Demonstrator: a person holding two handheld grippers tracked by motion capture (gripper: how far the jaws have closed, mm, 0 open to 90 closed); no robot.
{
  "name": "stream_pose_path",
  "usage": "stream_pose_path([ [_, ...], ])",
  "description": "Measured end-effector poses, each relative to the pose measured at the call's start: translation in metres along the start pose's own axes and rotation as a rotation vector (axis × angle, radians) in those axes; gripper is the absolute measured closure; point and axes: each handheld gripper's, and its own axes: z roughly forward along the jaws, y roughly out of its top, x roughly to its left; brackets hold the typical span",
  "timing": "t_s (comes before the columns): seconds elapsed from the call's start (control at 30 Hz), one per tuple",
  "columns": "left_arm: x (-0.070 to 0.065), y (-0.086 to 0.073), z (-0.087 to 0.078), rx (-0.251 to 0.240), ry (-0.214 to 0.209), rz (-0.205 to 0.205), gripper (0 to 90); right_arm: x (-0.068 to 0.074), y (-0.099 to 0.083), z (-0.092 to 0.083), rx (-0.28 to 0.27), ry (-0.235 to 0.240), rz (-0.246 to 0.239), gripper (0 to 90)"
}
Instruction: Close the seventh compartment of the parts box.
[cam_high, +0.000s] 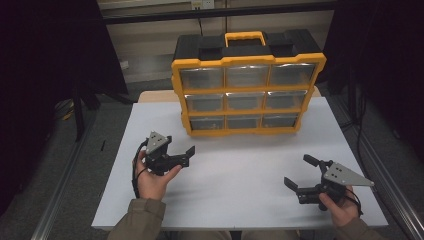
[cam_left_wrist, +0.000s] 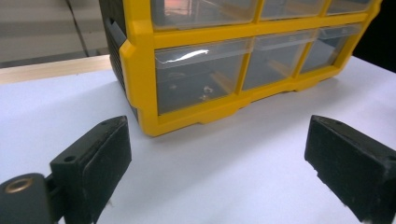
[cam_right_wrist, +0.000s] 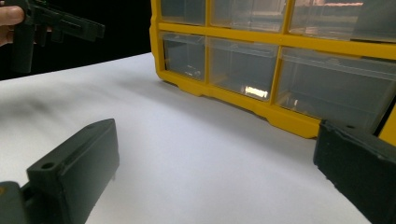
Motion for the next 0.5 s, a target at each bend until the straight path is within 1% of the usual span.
stream_pose_path([
  [0.07,0.000,-0.001,-0.003,-0.002,-0.002,0.005,6.5,0.000,0.000,0.000,0.000,-0.001,-0.001,0.3],
  [0.1,0.000,-0.001,-0.003,-0.012,-0.015,0.002,6.3,0.000,0.000,0.000,0.000,-0.001,-0.001,0.2],
  [0.13,0.000,-0.001,-0.005,-0.004,-0.003,0.011,6.2,0.000,0.000,0.000,0.000,-0.001,-0.001,0.2],
  [0.17,0.000,-0.001,-0.006,-0.009,-0.013,0.013,6.2,0.000,0.000,0.000,0.000,-0.001,-0.001,0.2],
  [0.2,0.000,-0.002,-0.007,-0.007,-0.002,0.015,6.2,0.000,0.000,0.000,0.001,0.000,-0.002,0.3],
  [0.27,0.001,-0.003,-0.009,-0.010,-0.015,0.016,5.8,0.000,0.000,0.000,-0.001,-0.002,0.003,0.3],
  [0.3,0.001,-0.004,-0.010,-0.001,-0.010,0.020,5.7,0.000,0.000,0.000,-0.002,0.002,0.000,0.3],
  [0.33,0.001,-0.004,-0.010,-0.007,-0.016,0.015,5.6,0.000,0.000,0.000,0.000,0.002,0.004,0.3],
  [0.37,0.001,-0.005,-0.012,-0.003,-0.015,0.023,5.5,0.000,0.000,0.000,0.000,0.001,0.004,0.3],
  [0.4,0.001,-0.006,-0.012,-0.012,-0.018,0.020,5.4,0.000,0.000,0.000,0.000,0.001,0.002,0.3],
  [0.43,0.002,-0.006,-0.014,-0.011,-0.021,0.022,5.4,0.000,0.000,0.000,0.000,-0.002,-0.003,0.3],
  [0.5,0.002,-0.007,-0.016,-0.006,-0.013,0.020,5.1,-0.001,0.000,-0.001,-0.001,-0.003,-0.001,0.3],
])
